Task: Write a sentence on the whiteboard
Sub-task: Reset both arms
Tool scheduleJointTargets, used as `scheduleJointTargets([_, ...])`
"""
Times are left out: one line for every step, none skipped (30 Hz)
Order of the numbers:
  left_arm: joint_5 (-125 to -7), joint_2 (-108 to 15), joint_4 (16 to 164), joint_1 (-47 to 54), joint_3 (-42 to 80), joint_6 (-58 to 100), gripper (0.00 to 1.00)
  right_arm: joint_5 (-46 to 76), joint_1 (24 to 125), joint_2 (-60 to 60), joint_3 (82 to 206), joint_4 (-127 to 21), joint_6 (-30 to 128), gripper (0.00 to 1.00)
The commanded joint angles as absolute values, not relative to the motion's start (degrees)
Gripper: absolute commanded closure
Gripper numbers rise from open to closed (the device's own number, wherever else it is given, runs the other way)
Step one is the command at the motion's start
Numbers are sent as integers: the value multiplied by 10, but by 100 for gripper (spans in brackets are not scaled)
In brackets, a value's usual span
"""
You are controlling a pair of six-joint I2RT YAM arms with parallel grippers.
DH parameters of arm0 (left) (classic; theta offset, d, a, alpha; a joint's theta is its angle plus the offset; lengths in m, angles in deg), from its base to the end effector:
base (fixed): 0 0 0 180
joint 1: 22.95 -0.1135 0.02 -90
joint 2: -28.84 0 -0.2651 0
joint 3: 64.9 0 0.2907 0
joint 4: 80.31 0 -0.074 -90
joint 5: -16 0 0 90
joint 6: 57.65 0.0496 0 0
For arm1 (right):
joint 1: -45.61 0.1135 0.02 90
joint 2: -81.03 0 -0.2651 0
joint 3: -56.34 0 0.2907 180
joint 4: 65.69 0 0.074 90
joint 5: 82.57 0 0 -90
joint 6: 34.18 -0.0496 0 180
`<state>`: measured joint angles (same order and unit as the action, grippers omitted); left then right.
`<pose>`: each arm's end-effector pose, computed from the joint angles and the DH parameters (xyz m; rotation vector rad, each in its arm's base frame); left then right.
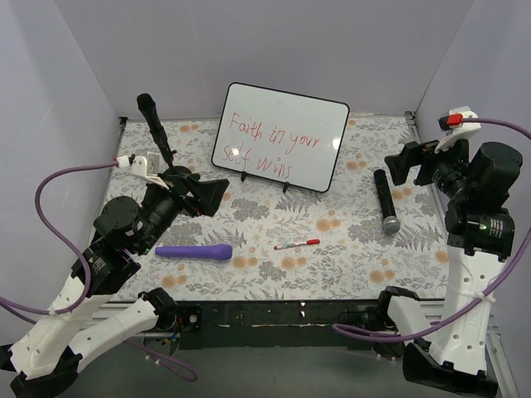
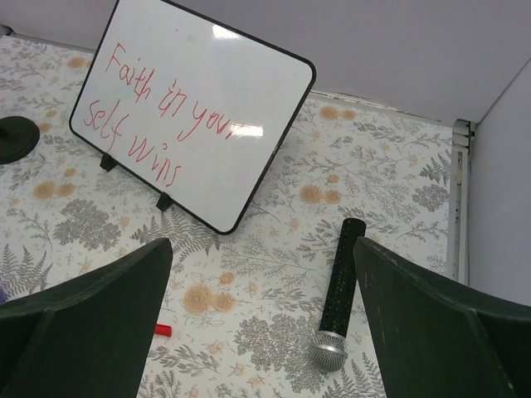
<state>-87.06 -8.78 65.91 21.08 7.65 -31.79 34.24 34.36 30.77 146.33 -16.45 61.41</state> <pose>0.1305 -0.1105 0.4442 -0.4912 1.6355 -1.2877 0.1914 -0.0153 0.4836 -0.2568 1.7032 0.1888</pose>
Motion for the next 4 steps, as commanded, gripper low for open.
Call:
scheduleJointTargets([-865, -79, 641, 209, 90, -322, 2, 334, 342, 315, 1482, -185, 606, 2])
scheduleJointTargets([-867, -78, 637, 209, 94, -320, 2, 332, 342, 315, 1481, -187, 605, 2])
scheduleJointTargets([-867, -78, 635, 208, 96, -319, 2, 330, 342, 315, 1479, -187, 606, 2])
scheduleJointTargets([-868, -78, 633, 209, 97, -318, 2, 327, 342, 313, 1477, -189, 607, 2])
